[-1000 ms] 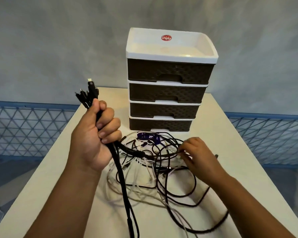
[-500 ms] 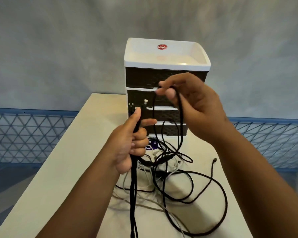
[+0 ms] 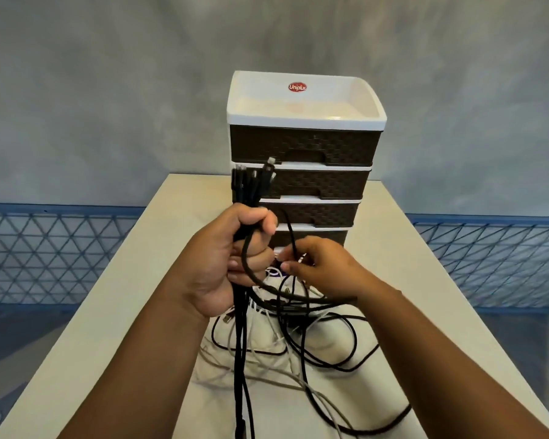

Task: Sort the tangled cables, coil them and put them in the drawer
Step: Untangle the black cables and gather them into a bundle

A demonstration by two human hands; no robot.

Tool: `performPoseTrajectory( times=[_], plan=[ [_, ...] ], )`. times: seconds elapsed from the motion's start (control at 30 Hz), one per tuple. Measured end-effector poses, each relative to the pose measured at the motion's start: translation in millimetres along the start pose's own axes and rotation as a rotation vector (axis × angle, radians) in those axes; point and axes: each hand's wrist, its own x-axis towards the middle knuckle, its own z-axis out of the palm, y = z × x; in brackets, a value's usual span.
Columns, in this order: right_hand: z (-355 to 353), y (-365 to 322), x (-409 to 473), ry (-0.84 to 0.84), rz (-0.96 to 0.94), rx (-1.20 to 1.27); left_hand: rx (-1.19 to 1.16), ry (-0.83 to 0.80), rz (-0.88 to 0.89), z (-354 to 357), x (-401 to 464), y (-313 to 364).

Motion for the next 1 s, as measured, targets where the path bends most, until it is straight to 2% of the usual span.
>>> performPoseTrajectory(
  times=[0.1,0.17,0.3,0.37,0.53,0.67,0.8,0.9,1.0],
  plan=[
    [2.0,13.8,8.7,0.136,0.074,-0.148,-0.123,-0.180,0.064,-3.2,-6.3,11.3],
    [-7.7,17.4,10.8,0.173,0.115,-0.109,-0.158,-0.197,0.099,-6.7,-11.3,17.5],
    [-34.7,-2.3,14.7,0.292,0.068,0.189,-0.102,0.047,0.147,-10.8,-13.4,18.4],
    [-50.9,-22.3,15.2,0.317,0.001,0.263,-0.091,0.145,0.123,-13.2,-9.1,14.2],
    [-75.4,-74.0,15.5,0.334,-0.236,0.474,0.052,0.277,0.080,-18.9,6.6,-2.8],
    [-79.8,-104.6,18.8,0.248,-0.336,0.635,0.252,0.317,0.034,-14.4,21.7,-19.3],
    [-80.3,-109.8,20.9,0.248,-0.402,0.757,0.340,0.377,0.024,-8.7,32.8,-30.3],
    [-65.0,-82.9,20.0,0.219,-0.312,0.768,0.286,0.369,0.061,-11.2,36.1,-27.9],
    [-30.4,-34.3,17.5,0.122,-0.071,0.483,0.217,0.335,0.084,-15.2,36.2,-18.4]
  ],
)
